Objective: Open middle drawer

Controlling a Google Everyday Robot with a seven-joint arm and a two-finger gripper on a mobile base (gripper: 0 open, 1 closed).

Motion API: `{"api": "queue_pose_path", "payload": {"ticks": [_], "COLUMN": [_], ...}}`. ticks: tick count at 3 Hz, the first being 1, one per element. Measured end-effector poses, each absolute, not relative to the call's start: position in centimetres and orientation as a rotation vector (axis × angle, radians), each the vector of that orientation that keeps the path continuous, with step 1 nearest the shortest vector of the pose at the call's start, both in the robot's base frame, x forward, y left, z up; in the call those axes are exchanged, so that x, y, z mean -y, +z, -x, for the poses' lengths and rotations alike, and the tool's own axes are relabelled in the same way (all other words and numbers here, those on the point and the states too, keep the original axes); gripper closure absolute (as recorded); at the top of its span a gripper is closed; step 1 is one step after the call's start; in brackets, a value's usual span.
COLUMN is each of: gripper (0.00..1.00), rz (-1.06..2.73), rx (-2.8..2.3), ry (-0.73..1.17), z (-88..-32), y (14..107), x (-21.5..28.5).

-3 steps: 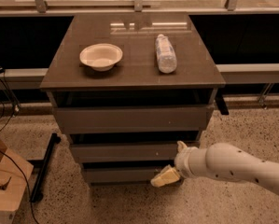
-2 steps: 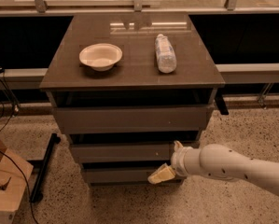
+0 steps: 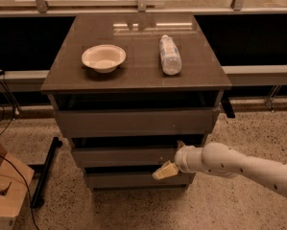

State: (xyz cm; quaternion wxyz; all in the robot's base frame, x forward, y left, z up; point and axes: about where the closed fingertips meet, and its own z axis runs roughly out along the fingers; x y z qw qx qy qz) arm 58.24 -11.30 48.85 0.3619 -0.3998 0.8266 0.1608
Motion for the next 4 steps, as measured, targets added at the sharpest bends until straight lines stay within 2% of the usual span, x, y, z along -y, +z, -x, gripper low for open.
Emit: {"api": "queue_pose_path", "payload": {"ticks": [2,3,4], "gripper": [0.0,0.18,0.41], "rz": [1.039,1.035,1.035], "rx": [-2.144,-2.171,-2.171], "ry": [0.491,0.531,0.531], "z": [-63.8,-64.7,-64.7], "y": [43.6,42.0,42.8], "x": [11.3,11.5,11.5]}}
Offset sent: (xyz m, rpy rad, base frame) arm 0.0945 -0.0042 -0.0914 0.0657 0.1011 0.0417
